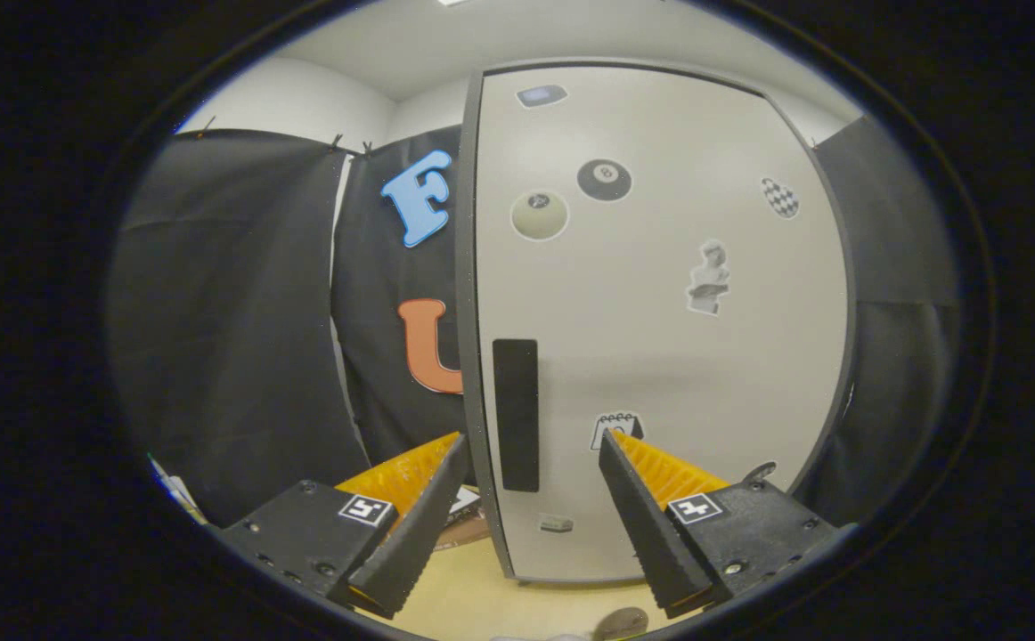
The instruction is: Open the shoe cabinet door, grab the shoes and put them into the shoe cabinet, then close the shoe cabinet door.
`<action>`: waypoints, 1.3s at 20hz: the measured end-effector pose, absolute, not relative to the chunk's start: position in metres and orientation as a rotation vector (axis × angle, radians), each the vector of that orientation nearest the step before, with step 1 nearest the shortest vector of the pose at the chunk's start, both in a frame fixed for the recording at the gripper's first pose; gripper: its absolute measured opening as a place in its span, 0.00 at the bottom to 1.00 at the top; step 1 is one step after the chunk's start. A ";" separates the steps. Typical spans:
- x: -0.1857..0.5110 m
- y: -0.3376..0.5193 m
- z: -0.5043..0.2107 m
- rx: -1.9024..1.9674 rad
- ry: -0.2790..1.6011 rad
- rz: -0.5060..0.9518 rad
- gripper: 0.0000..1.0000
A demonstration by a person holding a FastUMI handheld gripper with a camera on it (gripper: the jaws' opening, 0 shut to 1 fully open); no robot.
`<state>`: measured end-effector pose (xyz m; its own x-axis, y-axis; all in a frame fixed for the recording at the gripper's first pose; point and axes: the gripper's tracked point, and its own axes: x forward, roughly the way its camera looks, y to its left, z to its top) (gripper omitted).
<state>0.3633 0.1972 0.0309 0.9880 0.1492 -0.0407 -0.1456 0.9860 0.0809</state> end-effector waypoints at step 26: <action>0.365 0.210 0.019 0.040 0.083 0.205 0.29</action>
